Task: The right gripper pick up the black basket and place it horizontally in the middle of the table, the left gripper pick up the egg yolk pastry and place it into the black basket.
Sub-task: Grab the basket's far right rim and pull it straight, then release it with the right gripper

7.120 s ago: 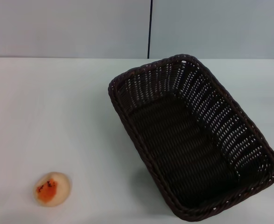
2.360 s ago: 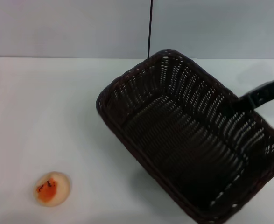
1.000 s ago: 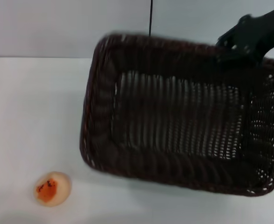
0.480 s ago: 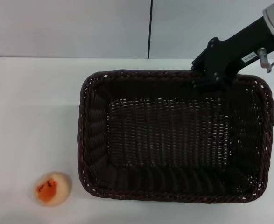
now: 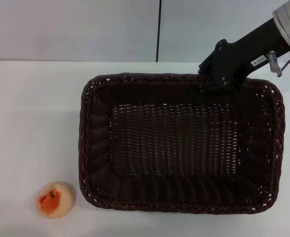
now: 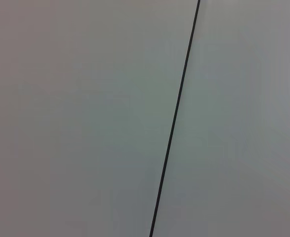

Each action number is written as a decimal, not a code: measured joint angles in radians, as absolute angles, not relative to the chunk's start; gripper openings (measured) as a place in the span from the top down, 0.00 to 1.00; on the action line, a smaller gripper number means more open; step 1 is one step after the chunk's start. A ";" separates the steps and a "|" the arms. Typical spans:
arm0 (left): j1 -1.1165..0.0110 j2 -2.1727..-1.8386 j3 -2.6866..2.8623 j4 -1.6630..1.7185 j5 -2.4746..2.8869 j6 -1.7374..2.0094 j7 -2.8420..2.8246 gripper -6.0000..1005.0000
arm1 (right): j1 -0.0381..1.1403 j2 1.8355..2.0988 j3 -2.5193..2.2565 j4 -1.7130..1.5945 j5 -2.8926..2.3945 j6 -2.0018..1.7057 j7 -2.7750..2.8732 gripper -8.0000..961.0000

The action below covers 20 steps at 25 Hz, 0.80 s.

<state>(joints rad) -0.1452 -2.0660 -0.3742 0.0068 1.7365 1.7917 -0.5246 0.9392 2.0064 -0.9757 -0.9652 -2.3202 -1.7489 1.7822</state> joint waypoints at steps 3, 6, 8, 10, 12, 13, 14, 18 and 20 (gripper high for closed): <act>-0.146 -2.065 -0.374 0.000 1.736 1.792 -0.525 0.43 | 0.941 2.006 -0.976 -0.964 -2.321 -1.746 1.782 0.74; -0.145 -2.065 -0.374 -0.001 1.736 1.794 -0.528 0.43 | 0.941 2.006 -0.975 -0.961 -2.322 -1.738 1.782 0.71; -0.142 -2.065 -0.374 -0.001 1.736 1.797 -0.547 0.43 | 0.941 2.006 -0.972 -0.960 -2.321 -1.729 1.780 0.69; -0.139 -2.065 -0.374 -0.002 1.736 1.798 -0.557 0.43 | 0.941 2.006 -0.971 -0.960 -2.320 -1.726 1.778 0.68; -0.137 -2.065 -0.372 -0.002 1.736 1.801 -0.562 0.43 | 0.942 2.005 -0.967 -0.960 -2.319 -1.711 1.771 0.66; -0.137 -2.065 -0.372 -0.002 1.736 1.801 -0.562 0.43 | 0.942 2.005 -0.967 -0.960 -2.319 -1.711 1.771 0.66; -0.136 -2.065 -0.369 -0.002 1.736 1.802 -0.563 0.43 | 0.943 2.005 -0.966 -0.960 -2.318 -1.702 1.768 0.66; -0.133 -2.065 -0.355 -0.002 1.738 1.808 -0.563 0.43 | 0.941 2.002 -0.964 -0.960 -2.316 -1.646 1.755 0.66; -0.132 -2.065 -0.343 -0.002 1.738 1.809 -0.563 0.43 | 0.940 2.001 -0.963 -0.964 -2.315 -1.611 1.750 0.66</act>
<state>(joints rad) -0.1323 -2.0647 -0.3435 -0.0016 1.7381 1.8095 -0.5633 0.9403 2.0015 -0.9628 -0.9635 -2.3146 -1.6113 1.7498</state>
